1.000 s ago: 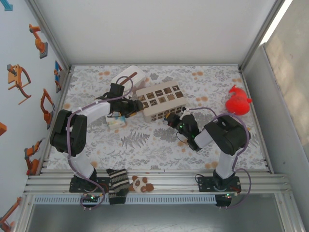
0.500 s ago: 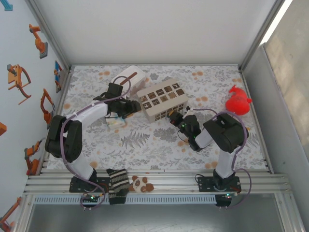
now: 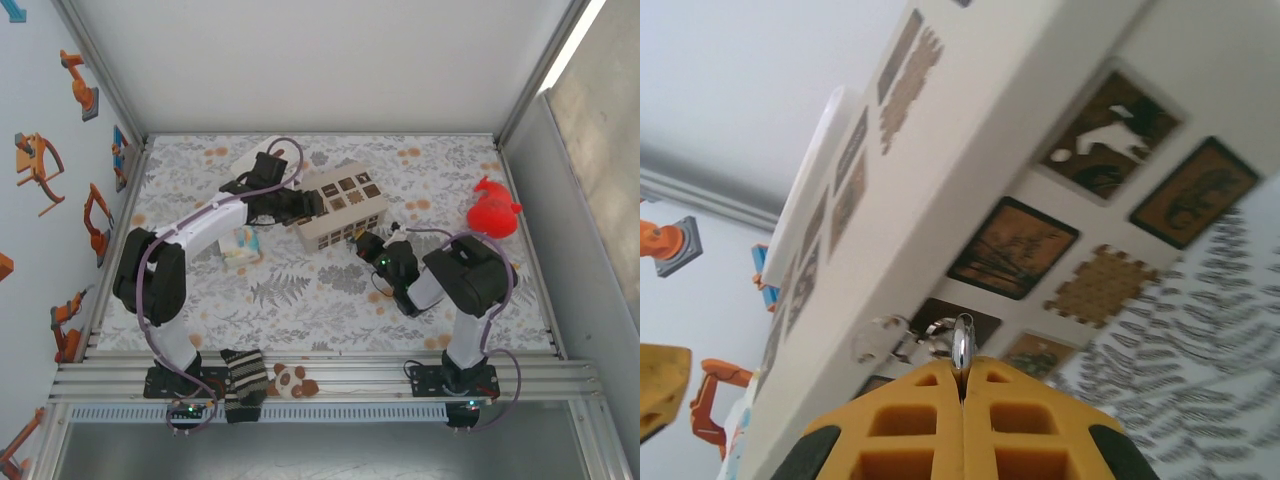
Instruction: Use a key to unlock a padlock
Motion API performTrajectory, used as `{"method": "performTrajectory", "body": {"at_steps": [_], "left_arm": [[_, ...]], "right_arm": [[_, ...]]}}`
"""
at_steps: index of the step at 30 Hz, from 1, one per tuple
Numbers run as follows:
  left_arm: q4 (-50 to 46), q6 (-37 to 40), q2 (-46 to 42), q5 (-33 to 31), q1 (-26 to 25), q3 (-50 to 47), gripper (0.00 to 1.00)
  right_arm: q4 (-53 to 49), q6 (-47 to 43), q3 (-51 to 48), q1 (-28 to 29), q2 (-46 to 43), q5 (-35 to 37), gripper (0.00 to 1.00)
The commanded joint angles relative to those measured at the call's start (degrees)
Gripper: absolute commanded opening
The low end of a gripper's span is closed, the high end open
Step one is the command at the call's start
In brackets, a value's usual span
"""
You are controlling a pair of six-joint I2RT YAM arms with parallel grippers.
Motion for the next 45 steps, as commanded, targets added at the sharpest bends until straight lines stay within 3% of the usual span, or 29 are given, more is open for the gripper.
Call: {"method": "performTrajectory", "body": {"at_steps": [1, 3, 8, 13, 17, 21, 24, 36, 39, 45], "left_arm": [[0.02, 1.05, -3.65, -1.19, 0.48, -1.51, 0.57], [0.12, 2.25, -6.88, -2.52, 1.05, -3.07, 0.58], [0.16, 4.81, -17.07, -6.56, 3.65, -8.57, 0.60], [-2.18, 9.95, -27.83, -17.08, 4.19, -14.57, 0.65], [-3.33, 12.96, -35.46, -26.41, 4.08, -19.01, 0.68], [-4.91, 14.34, -41.37, -32.20, 4.39, -21.21, 0.71], [-6.66, 15.23, -43.83, -34.64, 4.78, -21.25, 0.72], [-9.55, 15.72, -49.51, -39.05, 6.16, -22.74, 0.77], [-10.19, 15.90, -50.13, -40.33, 6.53, -22.87, 0.79], [-9.86, 14.58, -51.25, -42.36, 8.52, -25.03, 0.90]], "right_arm": [[-2.87, -1.94, -2.73, -0.79, -7.15, 3.37, 0.00], [-9.60, -3.87, -3.26, -0.80, -12.37, 2.82, 0.00], [-39.53, -10.73, 0.17, -0.79, -30.68, -0.60, 0.00], [-72.29, -20.08, 8.74, -0.61, -44.34, -5.93, 0.00], [-89.64, -25.04, 15.29, -0.48, -46.90, -12.09, 0.00], [-102.95, -26.62, 21.00, 0.18, -42.48, -16.18, 0.00], [-106.09, -26.93, 22.38, 2.84, -37.75, -15.32, 0.00], [-101.55, -23.77, 26.14, 8.92, -20.36, -15.31, 0.01], [-100.51, -23.63, 26.09, 8.97, -21.76, -14.18, 0.21], [-107.10, -27.38, 28.45, 8.08, -30.15, -5.66, 0.46]]}}
